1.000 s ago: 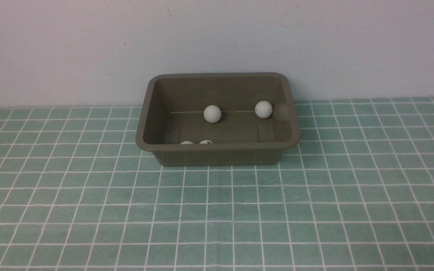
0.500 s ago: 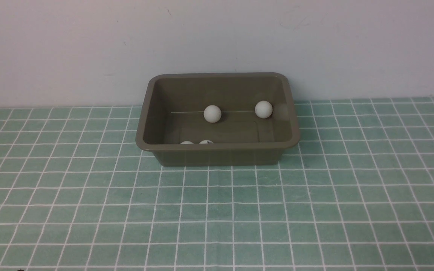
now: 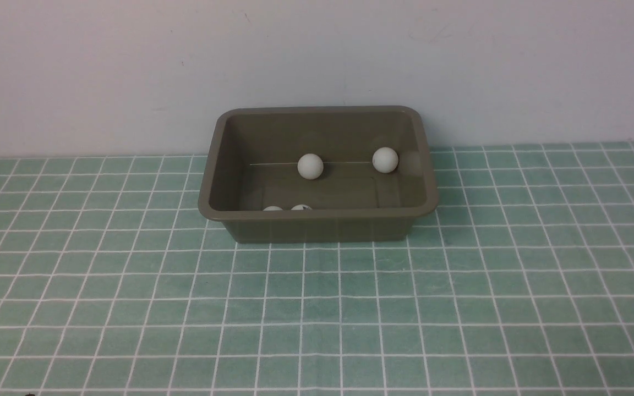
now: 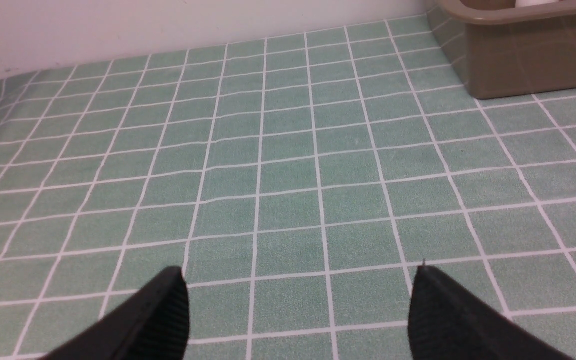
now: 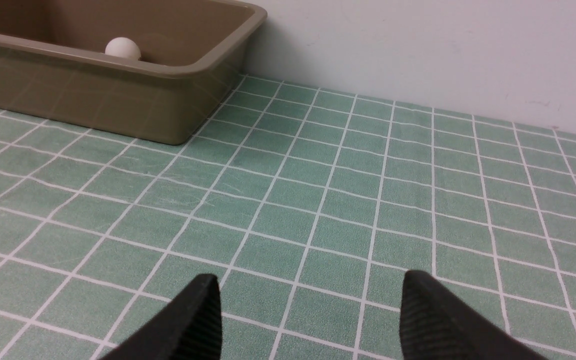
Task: Put the table tennis balls in the box on the green coffee tablecloth.
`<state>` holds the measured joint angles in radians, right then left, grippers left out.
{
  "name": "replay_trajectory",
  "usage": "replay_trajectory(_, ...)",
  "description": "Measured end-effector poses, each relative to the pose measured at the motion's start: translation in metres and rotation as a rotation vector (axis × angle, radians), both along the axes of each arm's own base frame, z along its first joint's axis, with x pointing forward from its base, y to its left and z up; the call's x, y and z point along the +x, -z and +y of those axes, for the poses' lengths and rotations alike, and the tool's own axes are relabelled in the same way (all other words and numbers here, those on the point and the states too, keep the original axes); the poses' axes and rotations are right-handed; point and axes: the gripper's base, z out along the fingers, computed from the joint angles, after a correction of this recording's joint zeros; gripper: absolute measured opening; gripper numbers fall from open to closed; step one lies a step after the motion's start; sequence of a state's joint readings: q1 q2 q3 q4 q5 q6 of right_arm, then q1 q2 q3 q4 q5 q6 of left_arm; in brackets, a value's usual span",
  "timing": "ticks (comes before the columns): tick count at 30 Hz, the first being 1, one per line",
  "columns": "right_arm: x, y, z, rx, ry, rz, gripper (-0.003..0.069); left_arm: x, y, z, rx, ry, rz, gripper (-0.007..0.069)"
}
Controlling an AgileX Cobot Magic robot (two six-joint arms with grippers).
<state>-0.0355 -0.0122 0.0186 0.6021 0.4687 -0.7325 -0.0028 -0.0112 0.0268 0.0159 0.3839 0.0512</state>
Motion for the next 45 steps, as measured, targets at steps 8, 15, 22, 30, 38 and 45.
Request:
replay_trajectory(8,0.000,0.000,0.000,-0.002,0.000,0.000,0.0441,0.000,0.000,0.000,0.000,0.000,0.000,0.0532)
replay_trajectory(15,0.000,0.001,-0.004,-0.075,0.029,0.013,0.0441,0.000,0.000,0.000,0.000,0.000,0.000,0.0532)
replay_trajectory(22,0.000,0.001,-0.012,0.109,0.162,0.059,0.0441,0.000,0.000,0.000,0.000,0.000,0.000,0.0532)
replay_trajectory(30,0.000,0.001,-0.015,0.108,0.179,0.055,0.0441,0.000,0.000,0.000,0.000,0.000,0.000,0.0532)
replay_trajectory(38,0.001,0.000,-0.014,0.035,0.150,0.017,0.0441,0.000,0.000,0.000,0.000,0.000,0.000,0.0532)
replay_trajectory(45,0.001,0.000,-0.014,0.020,0.136,0.008,0.0441,0.000,0.000,0.000,0.000,0.000,0.000,0.0532)
